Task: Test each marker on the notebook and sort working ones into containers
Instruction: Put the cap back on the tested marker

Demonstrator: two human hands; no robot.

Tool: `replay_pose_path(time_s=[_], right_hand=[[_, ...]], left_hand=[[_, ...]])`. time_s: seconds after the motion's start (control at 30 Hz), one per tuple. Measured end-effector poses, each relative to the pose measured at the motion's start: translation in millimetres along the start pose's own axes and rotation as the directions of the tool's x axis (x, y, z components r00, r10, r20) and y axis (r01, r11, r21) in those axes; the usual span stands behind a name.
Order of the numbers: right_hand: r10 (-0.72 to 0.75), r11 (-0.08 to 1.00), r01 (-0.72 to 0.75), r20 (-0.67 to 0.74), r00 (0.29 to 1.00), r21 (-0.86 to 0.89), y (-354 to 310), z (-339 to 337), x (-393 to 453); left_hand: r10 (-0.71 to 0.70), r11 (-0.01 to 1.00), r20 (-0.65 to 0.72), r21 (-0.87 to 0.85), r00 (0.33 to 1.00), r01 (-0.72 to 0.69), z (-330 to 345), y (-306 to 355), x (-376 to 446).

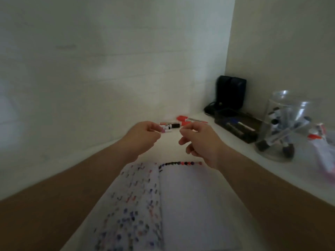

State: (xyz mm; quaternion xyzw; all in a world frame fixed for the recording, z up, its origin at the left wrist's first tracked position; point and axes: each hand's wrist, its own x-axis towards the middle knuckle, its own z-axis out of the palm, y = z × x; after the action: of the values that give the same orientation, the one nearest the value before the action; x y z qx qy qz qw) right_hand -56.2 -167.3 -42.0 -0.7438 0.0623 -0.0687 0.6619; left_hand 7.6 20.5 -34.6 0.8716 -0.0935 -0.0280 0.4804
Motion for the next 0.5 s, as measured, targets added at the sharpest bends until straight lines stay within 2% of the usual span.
replay_pose_path(time_s=[0.1,0.2,0.33,0.43,0.5], right_hand=[[-0.082,0.991,0.074,-0.065,0.995,-0.112,22,15,27],[-0.112,0.992,0.104,-0.120,0.986,-0.070,35,13,39],[-0.079,0.996,0.082,-0.121,0.989,0.023,42,10,46],[-0.061,0.995,0.068,-0.093,0.994,0.076,42,8,49],[-0.052,0.998,0.054,-0.070,0.996,0.039,43,7,50]], left_hand=[[0.057,0.966,-0.093,0.256,0.994,-0.031,-9,-41,40],[0.171,0.872,-0.129,0.482,0.977,-0.089,-8,-65,69],[0.237,0.805,-0.100,0.576,0.966,-0.138,-1,-76,82],[0.249,0.746,0.013,0.636,0.968,-0.200,1,-75,83],[0.290,0.724,0.069,0.637,0.955,-0.266,0,-72,81]])
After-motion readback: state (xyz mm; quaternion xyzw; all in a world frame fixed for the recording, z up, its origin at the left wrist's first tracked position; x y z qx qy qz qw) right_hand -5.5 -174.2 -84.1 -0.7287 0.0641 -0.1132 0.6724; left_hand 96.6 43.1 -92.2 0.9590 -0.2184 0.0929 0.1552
